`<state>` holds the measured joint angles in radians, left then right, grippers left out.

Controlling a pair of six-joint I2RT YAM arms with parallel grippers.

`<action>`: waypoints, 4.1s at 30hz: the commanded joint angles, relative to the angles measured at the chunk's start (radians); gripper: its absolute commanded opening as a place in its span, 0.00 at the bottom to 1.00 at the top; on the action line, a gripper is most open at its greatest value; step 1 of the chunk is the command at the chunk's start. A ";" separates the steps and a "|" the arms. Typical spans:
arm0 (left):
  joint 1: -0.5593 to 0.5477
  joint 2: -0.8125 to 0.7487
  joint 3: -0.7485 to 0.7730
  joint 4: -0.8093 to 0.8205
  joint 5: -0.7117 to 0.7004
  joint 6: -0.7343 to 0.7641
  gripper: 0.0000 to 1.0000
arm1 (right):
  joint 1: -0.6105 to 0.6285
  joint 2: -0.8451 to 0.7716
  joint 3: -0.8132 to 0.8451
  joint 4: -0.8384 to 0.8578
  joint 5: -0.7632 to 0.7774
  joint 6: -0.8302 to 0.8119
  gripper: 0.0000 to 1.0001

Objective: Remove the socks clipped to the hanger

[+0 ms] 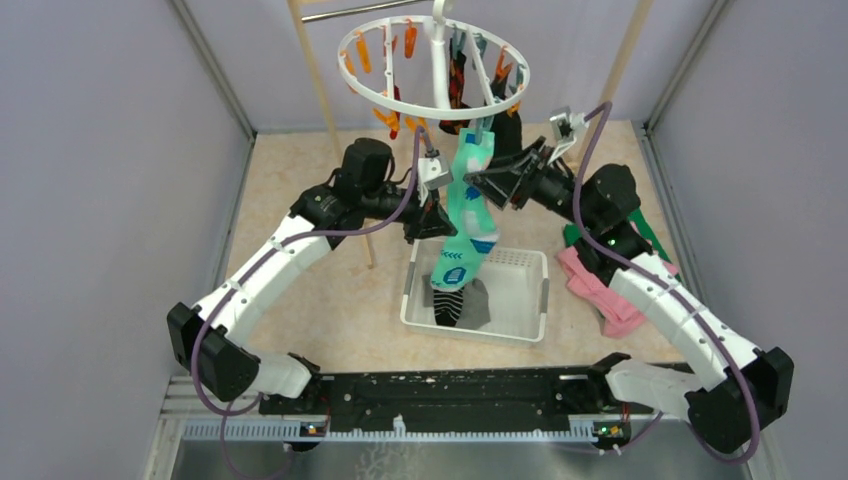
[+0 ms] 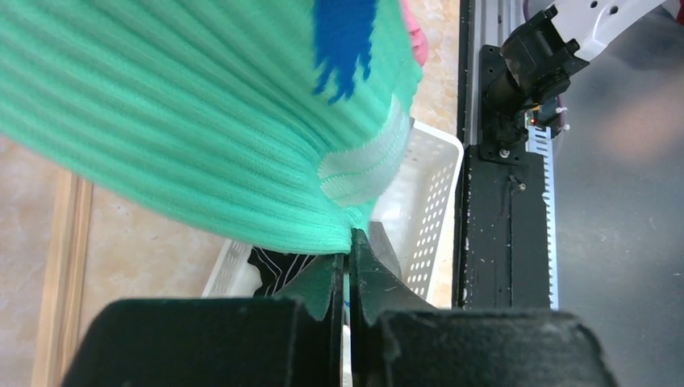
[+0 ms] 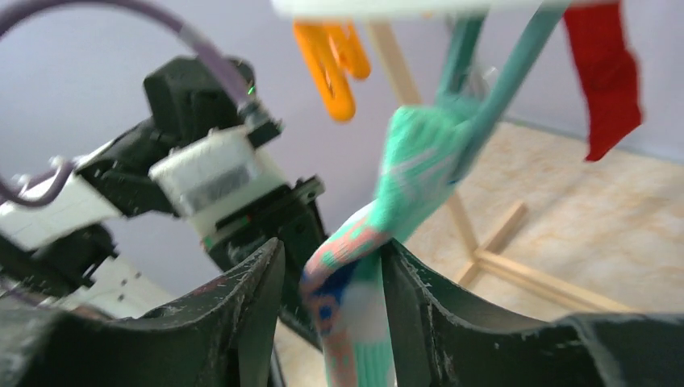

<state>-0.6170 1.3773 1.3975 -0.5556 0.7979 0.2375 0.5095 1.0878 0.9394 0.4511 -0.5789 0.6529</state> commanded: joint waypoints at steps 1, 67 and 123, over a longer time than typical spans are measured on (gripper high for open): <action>-0.001 -0.041 -0.009 0.059 0.007 0.009 0.00 | 0.011 0.017 0.185 -0.180 0.214 -0.152 0.48; 0.000 -0.087 -0.071 0.072 -0.043 0.000 0.00 | 0.011 0.203 0.430 -0.209 0.329 -0.203 0.26; 0.145 -0.035 0.197 0.033 -0.268 -0.069 0.99 | -0.293 0.141 0.063 -0.048 0.131 -0.495 0.87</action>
<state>-0.5274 1.3300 1.5429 -0.5495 0.5117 0.2295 0.2470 1.0718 0.9371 0.1169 -0.2375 0.2531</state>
